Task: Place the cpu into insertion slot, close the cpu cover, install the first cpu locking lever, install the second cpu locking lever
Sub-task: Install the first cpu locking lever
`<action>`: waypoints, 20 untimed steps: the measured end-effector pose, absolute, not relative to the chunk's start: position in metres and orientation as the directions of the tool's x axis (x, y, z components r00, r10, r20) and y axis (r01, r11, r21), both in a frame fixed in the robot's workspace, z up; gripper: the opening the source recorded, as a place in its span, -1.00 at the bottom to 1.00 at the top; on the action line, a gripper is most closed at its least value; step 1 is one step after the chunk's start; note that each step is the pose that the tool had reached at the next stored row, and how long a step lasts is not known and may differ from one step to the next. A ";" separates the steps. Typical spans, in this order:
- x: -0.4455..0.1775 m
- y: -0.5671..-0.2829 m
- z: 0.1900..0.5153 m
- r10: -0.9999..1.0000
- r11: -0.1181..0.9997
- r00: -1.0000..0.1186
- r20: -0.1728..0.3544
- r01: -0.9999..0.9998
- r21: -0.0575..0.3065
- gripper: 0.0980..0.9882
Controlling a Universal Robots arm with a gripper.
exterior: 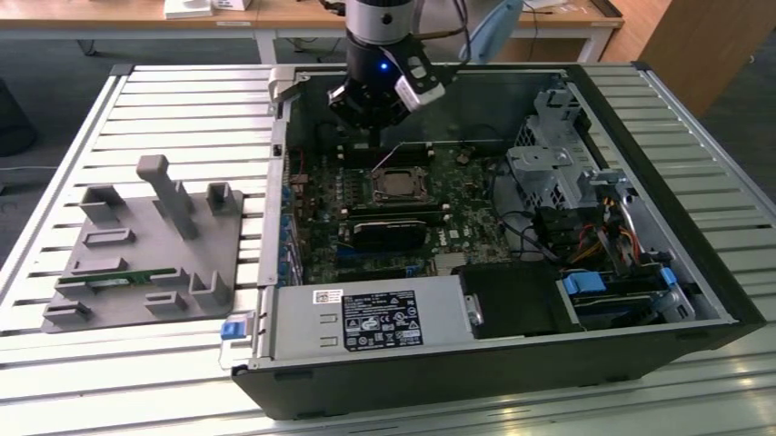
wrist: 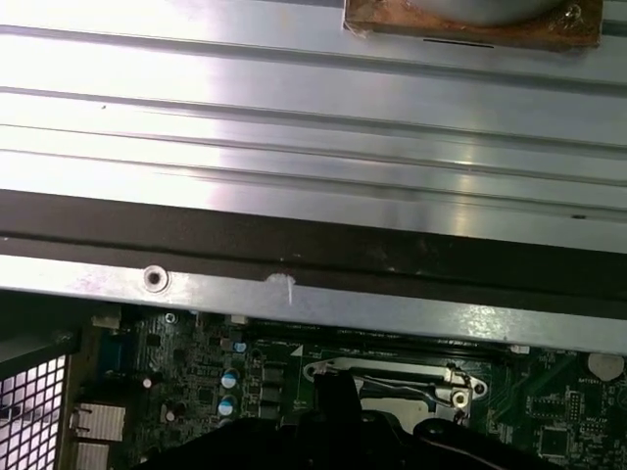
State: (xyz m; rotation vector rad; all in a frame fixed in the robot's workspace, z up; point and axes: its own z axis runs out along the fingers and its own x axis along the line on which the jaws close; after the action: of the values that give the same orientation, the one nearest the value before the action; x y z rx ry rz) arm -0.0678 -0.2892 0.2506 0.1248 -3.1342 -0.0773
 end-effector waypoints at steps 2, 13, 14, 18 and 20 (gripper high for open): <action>-0.067 -0.289 0.250 -0.079 0.994 -0.997 0.000 -0.079 0.072 -0.98; -0.056 -0.289 0.243 -0.034 0.995 -0.999 -0.001 -0.034 0.092 -0.98; -0.054 -0.289 0.243 -0.035 0.995 -0.999 -0.001 -0.035 0.092 -0.98; -0.049 -0.289 0.240 -0.038 0.995 -0.999 -0.001 -0.038 0.092 -0.98; -0.047 -0.289 0.239 -0.043 0.995 -0.999 -0.001 -0.043 0.092 -0.98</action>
State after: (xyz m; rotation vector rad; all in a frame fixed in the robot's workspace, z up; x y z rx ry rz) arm -0.0470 -0.2886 0.2394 0.0681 -3.1369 -0.1441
